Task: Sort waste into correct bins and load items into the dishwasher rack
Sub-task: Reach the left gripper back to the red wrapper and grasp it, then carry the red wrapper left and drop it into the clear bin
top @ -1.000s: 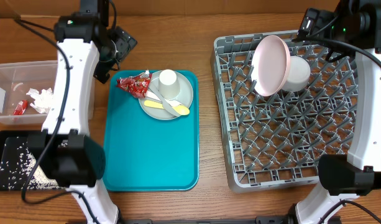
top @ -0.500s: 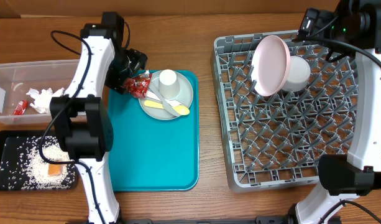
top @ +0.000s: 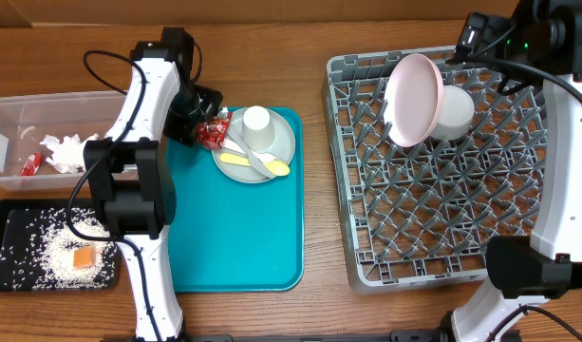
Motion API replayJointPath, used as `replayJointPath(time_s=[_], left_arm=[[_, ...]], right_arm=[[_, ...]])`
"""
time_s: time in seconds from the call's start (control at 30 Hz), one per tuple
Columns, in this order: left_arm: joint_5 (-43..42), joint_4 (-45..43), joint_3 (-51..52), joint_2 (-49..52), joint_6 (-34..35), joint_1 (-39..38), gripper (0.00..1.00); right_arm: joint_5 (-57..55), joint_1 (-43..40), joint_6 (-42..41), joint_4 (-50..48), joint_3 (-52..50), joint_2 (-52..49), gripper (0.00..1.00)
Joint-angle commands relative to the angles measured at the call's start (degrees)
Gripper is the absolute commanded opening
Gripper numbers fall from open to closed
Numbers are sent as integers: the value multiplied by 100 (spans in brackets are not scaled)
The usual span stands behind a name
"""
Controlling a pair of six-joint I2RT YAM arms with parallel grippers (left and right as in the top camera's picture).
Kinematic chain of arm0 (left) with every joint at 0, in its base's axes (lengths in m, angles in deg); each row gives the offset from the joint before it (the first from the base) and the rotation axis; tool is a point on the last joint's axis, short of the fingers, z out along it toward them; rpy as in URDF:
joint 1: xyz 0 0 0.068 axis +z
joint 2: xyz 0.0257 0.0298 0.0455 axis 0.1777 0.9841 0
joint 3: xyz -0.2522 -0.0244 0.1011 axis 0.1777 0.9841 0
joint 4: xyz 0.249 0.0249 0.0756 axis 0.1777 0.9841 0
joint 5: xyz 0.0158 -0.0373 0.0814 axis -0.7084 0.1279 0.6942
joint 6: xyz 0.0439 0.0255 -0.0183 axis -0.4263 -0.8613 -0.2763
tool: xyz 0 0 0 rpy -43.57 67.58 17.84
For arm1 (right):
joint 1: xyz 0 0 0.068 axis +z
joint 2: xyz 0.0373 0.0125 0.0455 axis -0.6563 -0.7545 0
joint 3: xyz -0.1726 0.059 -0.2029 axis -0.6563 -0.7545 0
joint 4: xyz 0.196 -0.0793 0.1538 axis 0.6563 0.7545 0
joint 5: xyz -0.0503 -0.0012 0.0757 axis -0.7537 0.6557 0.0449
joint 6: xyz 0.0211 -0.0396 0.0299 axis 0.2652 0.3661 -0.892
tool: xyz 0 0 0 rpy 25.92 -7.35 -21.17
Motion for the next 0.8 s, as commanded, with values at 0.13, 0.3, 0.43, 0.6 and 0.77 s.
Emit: replayJointPath(time_s=[0.13,0.3,0.43,0.6,0.77], left_arm=[[264,22,-76,55,-2,31,38],[315,101,-76,55,-160,31,22],[487,258,-96,44,-286,31,4],[525,715,-363,-35,-328,31,4],[627,1255,-1130,-208,-595,28,4]], right_arm=[[-44,-13,20,-28,0,35,100],[-44,-13,20,-31,0,35,100],[-44,-13,20,-28,0,35,100],[-42,-13,20,-28,0,35,100],[-42,-13,20,-28,0,35,100]])
